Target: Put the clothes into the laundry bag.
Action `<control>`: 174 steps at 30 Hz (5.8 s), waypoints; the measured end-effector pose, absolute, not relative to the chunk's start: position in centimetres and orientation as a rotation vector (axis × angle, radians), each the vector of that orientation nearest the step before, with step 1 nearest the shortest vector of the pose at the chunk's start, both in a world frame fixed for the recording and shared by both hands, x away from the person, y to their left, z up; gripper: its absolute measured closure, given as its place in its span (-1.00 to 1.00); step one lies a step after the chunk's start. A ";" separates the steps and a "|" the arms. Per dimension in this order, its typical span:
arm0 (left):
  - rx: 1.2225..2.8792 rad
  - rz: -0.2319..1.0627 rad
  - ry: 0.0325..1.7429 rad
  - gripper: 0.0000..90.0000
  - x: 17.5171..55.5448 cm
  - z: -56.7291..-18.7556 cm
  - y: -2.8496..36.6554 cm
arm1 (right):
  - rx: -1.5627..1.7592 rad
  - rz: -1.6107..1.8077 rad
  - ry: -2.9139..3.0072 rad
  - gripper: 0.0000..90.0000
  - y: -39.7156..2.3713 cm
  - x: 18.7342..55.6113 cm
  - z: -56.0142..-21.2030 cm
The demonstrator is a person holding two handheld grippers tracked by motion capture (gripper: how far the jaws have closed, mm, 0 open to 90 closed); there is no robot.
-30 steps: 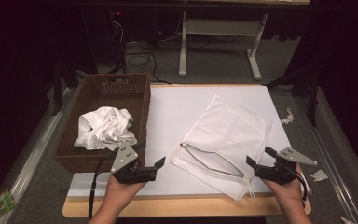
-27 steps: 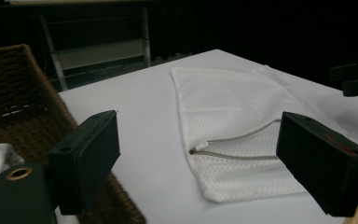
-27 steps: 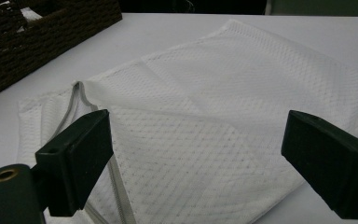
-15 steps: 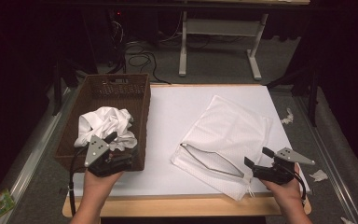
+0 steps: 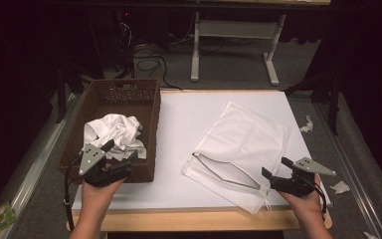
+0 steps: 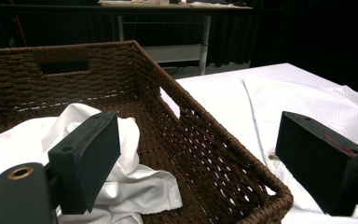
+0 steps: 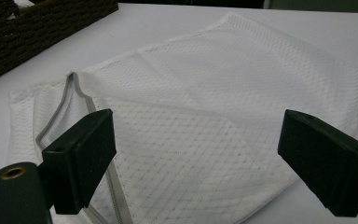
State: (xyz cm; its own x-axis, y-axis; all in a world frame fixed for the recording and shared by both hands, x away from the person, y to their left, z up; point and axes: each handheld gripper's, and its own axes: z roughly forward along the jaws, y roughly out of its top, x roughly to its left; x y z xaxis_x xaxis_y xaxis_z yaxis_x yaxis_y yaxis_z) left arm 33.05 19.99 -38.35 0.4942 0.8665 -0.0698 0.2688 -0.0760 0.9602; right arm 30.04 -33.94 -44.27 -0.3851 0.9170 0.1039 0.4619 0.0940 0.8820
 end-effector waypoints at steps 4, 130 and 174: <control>1.615 0.630 1.022 -0.69 33.1 -38.4 20.1 | 1.332 1.238 1.887 -0.71 -33.9 30.6 -43.2; 2.208 0.358 1.445 0.49 47.9 -38.8 19.8 | 1.252 1.342 1.986 -0.65 -33.2 31.2 -43.2; 1.608 0.917 1.040 0.52 39.6 -35.4 20.6 | 1.267 1.306 1.991 -0.64 -33.0 31.2 -43.7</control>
State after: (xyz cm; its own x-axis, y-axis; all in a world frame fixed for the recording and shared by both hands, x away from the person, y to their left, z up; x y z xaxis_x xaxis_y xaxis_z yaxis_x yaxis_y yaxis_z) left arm 39.61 20.61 -35.41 0.3498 0.9333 0.0814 0.1984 -0.1588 0.9672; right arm 31.17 -32.96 -43.69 -0.4831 0.8680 0.1153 0.4518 0.1343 0.8820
